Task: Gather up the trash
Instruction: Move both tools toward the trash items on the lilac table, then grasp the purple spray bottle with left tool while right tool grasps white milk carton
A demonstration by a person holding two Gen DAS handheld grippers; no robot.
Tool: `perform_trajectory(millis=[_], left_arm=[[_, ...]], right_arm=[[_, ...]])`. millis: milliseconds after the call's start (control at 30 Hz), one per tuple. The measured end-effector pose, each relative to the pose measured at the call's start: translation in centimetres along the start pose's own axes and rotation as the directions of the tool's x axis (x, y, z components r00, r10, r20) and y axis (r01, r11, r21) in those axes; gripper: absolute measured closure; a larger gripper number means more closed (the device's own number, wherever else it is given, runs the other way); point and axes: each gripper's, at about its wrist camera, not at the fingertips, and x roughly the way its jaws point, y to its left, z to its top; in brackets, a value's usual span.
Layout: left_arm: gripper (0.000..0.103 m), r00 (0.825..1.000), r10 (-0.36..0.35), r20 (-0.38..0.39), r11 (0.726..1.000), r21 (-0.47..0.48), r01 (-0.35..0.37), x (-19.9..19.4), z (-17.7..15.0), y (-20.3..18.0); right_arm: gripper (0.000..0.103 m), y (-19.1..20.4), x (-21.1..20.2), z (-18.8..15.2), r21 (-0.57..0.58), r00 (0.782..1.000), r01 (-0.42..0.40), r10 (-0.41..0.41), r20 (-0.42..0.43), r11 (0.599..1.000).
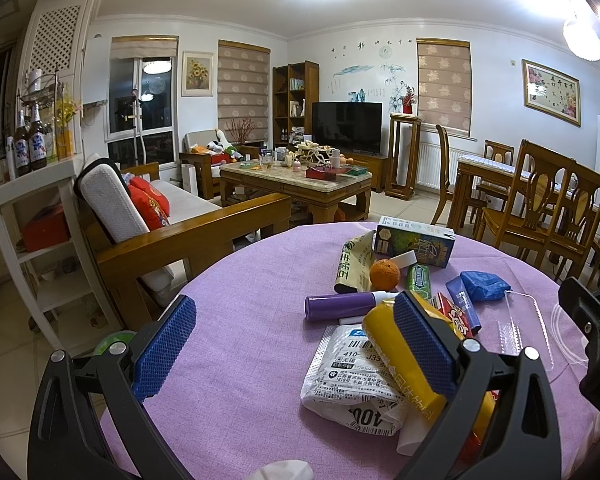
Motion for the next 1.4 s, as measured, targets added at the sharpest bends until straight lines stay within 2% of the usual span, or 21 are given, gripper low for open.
perform_trajectory(millis=[133,233,300,367,400,500,533,600,700,733,767,800,867,900,967,1033,1133,1200,1267,1333,1400], left_arm=[[0.005,1.000,-0.020,-0.008,1.000,-0.005,0.020,0.1,0.0,0.1],[0.005,0.995,-0.080,-0.060,0.997,-0.015,0.079,1.0,0.0,0.5],[0.005,0.991,-0.100,-0.085,0.995,0.019,0.102,1.6,0.1,1.0],[0.005,0.993,-0.075,-0.096,0.995,0.061,0.081,2.2,1.2,1.8],[0.005,0.990,-0.085,-0.111,0.993,0.073,0.093,2.7,1.6,2.3],[0.005,0.957,-0.188,-0.221,0.976,0.064,0.207,5.5,2.5,3.7],[0.005,0.935,-0.236,-0.265,0.963,0.068,0.262,6.6,2.6,3.9],[0.005,0.904,-0.285,-0.319,0.934,0.118,0.336,8.3,2.6,3.5],[0.005,0.903,-0.264,-0.340,0.888,0.280,0.365,9.7,2.8,2.1],[0.005,0.900,-0.261,-0.349,0.861,0.338,0.381,10.3,2.8,1.4],[0.005,0.892,-0.269,-0.364,0.832,0.378,0.406,10.9,2.8,0.9],[0.005,0.883,-0.278,-0.379,0.807,0.406,0.429,11.6,2.8,0.5],[0.006,0.871,-0.278,-0.405,0.774,0.442,0.453,12.8,2.6,0.1],[0.010,0.868,-0.275,-0.414,0.759,0.460,0.460,13.5,2.4,-0.1],[0.015,0.853,-0.285,-0.438,0.733,0.474,0.488,14.4,2.2,-0.1],[0.017,0.834,-0.308,-0.457,0.710,0.473,0.521,15.1,1.9,-0.1],[0.023,0.812,-0.326,-0.484,0.677,0.480,0.558,15.8,1.6,-0.4],[0.027,0.803,-0.341,-0.488,0.659,0.485,0.575,15.8,1.8,-0.5],[0.031,0.789,-0.358,-0.500,0.635,0.489,0.598,16.0,1.7,-1.1],[0.032,0.771,-0.369,-0.519,0.624,0.477,0.619,16.2,1.6,-1.3],[0.034,0.751,-0.380,-0.540,0.619,0.455,0.640,16.5,1.6,-1.4]], right_arm=[[0.005,-0.6,0.0,0.0,0.019,1.000,-0.003,0.003,-0.004,1.000],[0.005,-2.7,-0.7,0.4,0.113,0.996,-0.082,0.079,0.027,0.990],[0.005,-4.5,-0.9,0.8,0.159,0.991,-0.133,0.128,0.042,0.978],[0.005,-5.9,-0.2,1.9,0.171,0.990,-0.133,0.138,-0.013,0.976],[0.005,-6.5,0.6,2.9,0.157,0.986,-0.143,0.153,-0.058,0.977],[0.005,-6.8,3.0,5.5,0.120,0.975,-0.147,0.165,-0.150,0.982],[0.005,-6.8,3.9,6.1,0.117,0.969,-0.161,0.180,-0.170,0.980],[0.005,-6.3,6.5,7.4,0.100,0.953,-0.186,0.204,-0.224,0.977],[0.005,-4.7,11.4,8.9,0.033,0.923,-0.225,0.224,-0.312,0.974],[0.005,-4.1,13.7,9.4,0.013,0.904,-0.247,0.235,-0.357,0.969],[0.005,-3.9,15.0,9.5,0.003,0.897,-0.255,0.237,-0.374,0.967],[0.005,-3.4,17.0,9.9,-0.024,0.888,-0.262,0.231,-0.398,0.965],[0.005,-2.8,19.4,10.0,-0.074,0.880,-0.271,0.215,-0.422,0.960],[0.005,-2.4,20.7,10.1,-0.097,0.875,-0.280,0.212,-0.435,0.955],[0.005,-1.6,23.6,10.2,-0.143,0.860,-0.310,0.213,-0.464,0.940],[0.005,-0.7,25.9,10.1,-0.167,0.835,-0.364,0.242,-0.495,0.916],[0.005,1.0,28.2,9.5,-0.237,0.820,-0.407,0.238,-0.520,0.882],[0.006,1.9,29.4,9.1,-0.263,0.807,-0.427,0.234,-0.542,0.865],[0.021,2.9,30.8,8.3,-0.298,0.794,-0.433,0.203,-0.573,0.851],[0.031,3.3,31.7,7.5,-0.296,0.771,-0.445,0.194,-0.607,0.845],[0.032,3.6,32.5,6.6,-0.284,0.756,-0.448,0.189,-0.627,0.848]])
